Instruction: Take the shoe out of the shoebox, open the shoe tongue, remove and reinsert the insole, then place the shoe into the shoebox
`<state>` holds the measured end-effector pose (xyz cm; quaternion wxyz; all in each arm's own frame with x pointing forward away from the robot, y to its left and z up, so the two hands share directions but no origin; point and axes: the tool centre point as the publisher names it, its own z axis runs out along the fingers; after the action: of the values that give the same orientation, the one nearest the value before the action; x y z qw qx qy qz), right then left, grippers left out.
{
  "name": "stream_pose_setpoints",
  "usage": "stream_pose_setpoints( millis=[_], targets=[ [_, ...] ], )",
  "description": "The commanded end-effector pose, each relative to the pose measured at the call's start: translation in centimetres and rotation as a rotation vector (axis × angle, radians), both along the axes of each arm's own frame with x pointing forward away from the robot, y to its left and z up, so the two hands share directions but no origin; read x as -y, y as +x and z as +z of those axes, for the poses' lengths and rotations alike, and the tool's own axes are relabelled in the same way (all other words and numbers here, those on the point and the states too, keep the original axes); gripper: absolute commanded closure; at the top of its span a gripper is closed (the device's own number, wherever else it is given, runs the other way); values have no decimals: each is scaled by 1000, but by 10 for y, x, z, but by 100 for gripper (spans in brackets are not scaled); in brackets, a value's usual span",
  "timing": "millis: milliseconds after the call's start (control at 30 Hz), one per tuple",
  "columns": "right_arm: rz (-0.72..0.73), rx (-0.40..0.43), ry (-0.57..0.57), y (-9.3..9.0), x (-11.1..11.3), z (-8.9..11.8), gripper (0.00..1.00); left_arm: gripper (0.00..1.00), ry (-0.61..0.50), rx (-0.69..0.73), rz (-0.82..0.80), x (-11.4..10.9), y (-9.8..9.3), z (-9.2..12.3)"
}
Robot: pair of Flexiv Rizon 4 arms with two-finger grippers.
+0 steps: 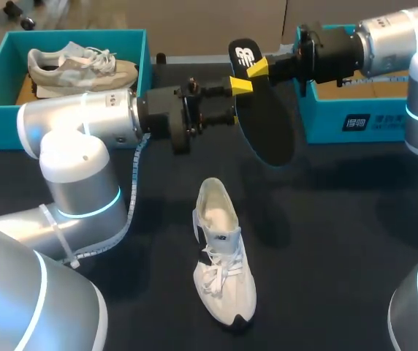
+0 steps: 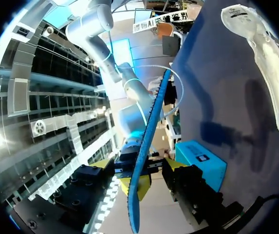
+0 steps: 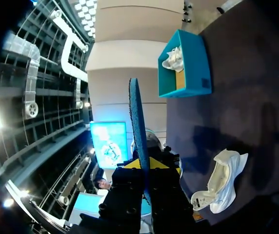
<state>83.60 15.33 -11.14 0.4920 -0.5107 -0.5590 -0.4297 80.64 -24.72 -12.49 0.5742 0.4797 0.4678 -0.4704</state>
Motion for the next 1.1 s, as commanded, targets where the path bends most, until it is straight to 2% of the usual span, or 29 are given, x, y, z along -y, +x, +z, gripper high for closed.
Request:
stream_pose_setpoints(
  millis=[33, 867, 1100],
  targets=[
    [-3, 0, -2, -1, -1, 0, 100, 51, 2, 7, 12, 3, -5, 3],
    [-3, 0, -2, -1, -1, 0, 100, 76, 42, 42, 73, 16, -6, 9],
    [-3, 0, -2, -1, -1, 0, 100, 78, 43, 43, 84, 16, -7, 10]
  ],
)
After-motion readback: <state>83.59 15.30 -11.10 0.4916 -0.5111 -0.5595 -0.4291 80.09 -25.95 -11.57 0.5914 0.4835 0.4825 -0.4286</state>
